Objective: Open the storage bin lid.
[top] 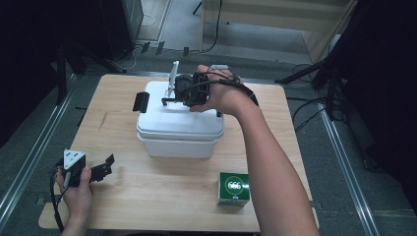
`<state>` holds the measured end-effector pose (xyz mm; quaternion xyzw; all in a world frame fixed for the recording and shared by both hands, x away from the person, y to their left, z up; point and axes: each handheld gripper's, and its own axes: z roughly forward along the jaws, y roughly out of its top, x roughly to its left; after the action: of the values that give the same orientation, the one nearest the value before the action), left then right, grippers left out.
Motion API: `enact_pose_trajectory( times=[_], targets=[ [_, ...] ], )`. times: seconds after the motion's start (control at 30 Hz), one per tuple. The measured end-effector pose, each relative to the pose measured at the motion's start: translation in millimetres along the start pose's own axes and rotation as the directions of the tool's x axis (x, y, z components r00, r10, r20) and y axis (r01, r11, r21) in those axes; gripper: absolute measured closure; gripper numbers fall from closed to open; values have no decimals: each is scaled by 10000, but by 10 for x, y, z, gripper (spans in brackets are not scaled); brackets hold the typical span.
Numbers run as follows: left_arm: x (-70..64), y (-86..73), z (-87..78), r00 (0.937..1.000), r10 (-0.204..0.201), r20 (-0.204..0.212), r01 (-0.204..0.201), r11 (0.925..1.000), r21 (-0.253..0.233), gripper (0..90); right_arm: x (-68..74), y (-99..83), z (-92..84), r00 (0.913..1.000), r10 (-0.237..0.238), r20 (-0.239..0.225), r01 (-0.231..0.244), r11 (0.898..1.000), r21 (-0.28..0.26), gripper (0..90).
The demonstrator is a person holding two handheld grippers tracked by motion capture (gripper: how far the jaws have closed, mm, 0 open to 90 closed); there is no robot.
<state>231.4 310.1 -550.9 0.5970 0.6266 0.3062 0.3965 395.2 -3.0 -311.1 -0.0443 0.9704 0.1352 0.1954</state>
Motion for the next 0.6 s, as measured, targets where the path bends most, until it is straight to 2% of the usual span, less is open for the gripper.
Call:
enact_pose_trajectory(
  times=[0.03, 0.1, 0.37, 0.6],
  targets=[
    [0, 0, 0, 10000, 6, -11, -6, 10000, -10, 0, 4, -14, -17, 9999, 121, -22, -121, 9999, 27, 854],
    [0, 0, -1, 10000, 16, -21, -16, 10000, -11, 0, -13, -51, -39, 10000, 16, 49, -16, 10000, -26, 855],
    [-3, -1, 0, 10000, 11, -23, -11, 10000, -24, 0, -37, -225, -117, 9999, 89, 147, -91, 9998, 162, 854],
    [-4, -2, -2, 10000, 54, -39, -54, 10000, -41, 0, -37, -422, -211, 9989, 363, 283, -370, 9991, 227, 855]
  ],
)
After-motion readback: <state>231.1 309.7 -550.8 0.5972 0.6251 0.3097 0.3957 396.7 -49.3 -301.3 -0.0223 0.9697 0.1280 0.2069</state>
